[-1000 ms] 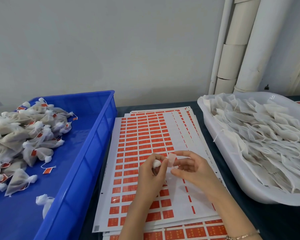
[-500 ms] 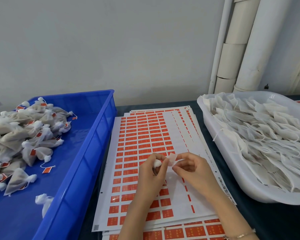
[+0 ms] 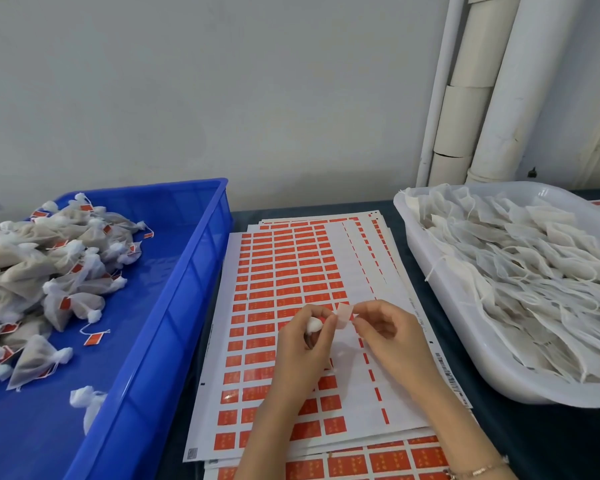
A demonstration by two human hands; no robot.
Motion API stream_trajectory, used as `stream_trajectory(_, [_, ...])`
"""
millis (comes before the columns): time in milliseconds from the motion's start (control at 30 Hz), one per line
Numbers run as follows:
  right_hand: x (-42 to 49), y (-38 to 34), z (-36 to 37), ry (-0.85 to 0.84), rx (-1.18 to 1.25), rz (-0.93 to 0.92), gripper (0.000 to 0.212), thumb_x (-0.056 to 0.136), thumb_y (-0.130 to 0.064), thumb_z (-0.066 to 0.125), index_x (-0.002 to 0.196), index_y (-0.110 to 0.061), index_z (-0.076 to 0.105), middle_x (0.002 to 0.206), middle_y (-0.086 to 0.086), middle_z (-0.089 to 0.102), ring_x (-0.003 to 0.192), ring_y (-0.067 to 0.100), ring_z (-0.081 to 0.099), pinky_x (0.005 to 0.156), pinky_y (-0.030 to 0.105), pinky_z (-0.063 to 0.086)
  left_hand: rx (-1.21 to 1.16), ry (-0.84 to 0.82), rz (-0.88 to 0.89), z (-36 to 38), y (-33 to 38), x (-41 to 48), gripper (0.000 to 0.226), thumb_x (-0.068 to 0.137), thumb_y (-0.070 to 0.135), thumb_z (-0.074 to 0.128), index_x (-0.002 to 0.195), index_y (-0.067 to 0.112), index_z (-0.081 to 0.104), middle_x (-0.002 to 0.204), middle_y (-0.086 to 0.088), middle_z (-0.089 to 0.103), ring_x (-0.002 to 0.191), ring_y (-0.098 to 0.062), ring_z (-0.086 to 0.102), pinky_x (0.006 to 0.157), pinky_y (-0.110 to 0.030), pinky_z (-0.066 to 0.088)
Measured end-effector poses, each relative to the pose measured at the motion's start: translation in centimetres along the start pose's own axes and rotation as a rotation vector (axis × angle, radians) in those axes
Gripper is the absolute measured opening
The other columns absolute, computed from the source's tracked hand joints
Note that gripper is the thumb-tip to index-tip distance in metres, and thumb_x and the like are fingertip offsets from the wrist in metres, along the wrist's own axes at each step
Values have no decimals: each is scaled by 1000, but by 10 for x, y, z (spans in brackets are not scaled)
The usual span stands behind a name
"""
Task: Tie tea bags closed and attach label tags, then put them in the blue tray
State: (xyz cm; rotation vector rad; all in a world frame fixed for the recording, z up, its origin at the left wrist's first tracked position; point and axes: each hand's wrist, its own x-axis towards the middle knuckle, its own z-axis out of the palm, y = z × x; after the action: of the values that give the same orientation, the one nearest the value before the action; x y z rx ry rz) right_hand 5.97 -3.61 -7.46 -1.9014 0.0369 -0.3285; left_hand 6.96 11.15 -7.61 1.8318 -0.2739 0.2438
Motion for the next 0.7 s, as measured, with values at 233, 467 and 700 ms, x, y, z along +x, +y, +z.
stream_trajectory(233, [-5,-6,3,-24,41,-90,21,78,-37,74,96,-41,65,91,-29,67,89,-3,64,73,11,52,-26,-40,3,-1,1,0,9,91,22,63,88,30,62,80,21,63,75,-5,60,59,-10,47])
stream_trajectory(467, [-2,-4,-2,-15,77,-72,11,81,-24,75,88,-32,72,85,-20,71,83,2,68,73,13,53,-64,-79,18,-2,3,-1,4,89,30,65,91,33,64,85,18,65,81,-11,62,63,-15,51])
stream_trajectory(700, [-3,-7,-3,-75,114,-36,9,78,-30,73,85,-35,70,82,-25,70,83,-4,67,66,4,48,-58,-57,-6,-1,0,0,3,87,23,69,85,25,68,80,12,66,79,-12,62,63,-15,51])
